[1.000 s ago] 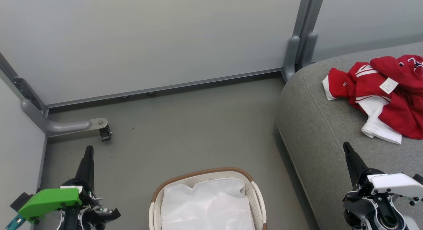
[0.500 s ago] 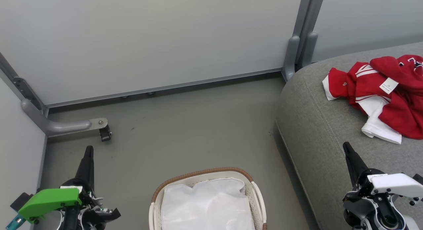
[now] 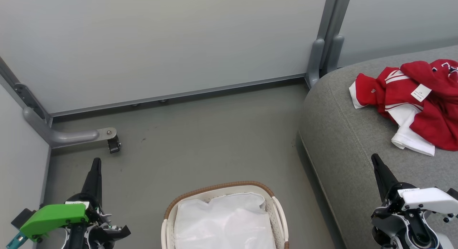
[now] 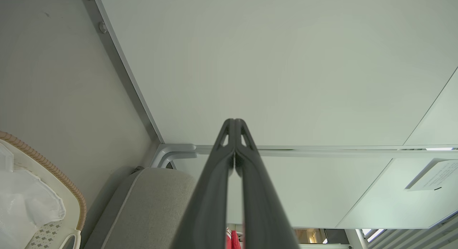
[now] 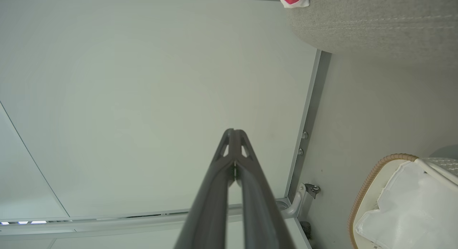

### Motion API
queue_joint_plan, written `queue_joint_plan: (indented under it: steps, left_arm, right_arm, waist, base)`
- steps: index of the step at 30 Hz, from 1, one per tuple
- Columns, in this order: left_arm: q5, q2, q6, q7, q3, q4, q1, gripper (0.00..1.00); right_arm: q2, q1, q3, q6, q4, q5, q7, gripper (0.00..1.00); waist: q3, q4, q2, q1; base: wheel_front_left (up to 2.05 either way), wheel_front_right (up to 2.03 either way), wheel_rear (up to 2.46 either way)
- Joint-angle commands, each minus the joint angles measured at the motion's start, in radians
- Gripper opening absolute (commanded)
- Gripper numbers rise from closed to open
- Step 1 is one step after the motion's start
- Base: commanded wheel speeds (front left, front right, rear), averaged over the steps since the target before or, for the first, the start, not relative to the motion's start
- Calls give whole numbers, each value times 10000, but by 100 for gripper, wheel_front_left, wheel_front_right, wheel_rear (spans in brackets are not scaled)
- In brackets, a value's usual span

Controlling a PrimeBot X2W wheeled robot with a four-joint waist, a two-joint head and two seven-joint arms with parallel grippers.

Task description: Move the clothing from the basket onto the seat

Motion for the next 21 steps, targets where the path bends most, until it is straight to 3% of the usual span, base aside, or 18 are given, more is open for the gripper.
queue_joint_plan:
  steps: [1,21]
  left_arm:
    - [-28,66,-37,30,18,-17,-116,0]
    - [-27,67,-37,30,18,-18,-115,0]
  right_arm:
    - [-56,-87,-18,0,-31,38,28,0]
    - [-56,-87,-17,0,-31,38,27,0]
  waist:
    - [0,0,0,0]
    - [0,0,0,0]
  base:
    - [0,0,0]
    - [0,0,0]
